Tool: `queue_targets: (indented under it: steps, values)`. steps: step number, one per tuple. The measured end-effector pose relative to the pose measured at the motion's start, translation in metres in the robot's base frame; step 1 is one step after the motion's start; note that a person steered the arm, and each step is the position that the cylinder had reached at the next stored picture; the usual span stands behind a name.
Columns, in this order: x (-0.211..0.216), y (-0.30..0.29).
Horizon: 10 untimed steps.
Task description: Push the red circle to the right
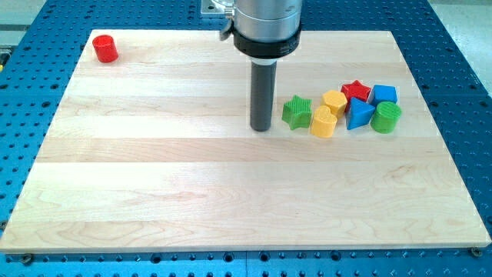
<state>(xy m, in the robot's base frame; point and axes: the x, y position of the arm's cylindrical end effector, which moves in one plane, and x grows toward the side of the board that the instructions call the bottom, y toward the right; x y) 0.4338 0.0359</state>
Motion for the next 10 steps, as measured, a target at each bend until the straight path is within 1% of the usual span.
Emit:
queue_targets:
  steps: [1, 2, 3, 4, 5, 6, 7, 8, 9, 10]
  values:
    - [0.000, 0.034]
    - [0.000, -0.011]
    - [0.000, -0.071]
    - [0.000, -0.115]
    - [0.009, -0.190]
    - [0.018, -0.293]
    - [0.017, -0.341]
    - [-0.010, -0.341]
    - [-0.010, -0.341]
    - [-0.063, -0.341]
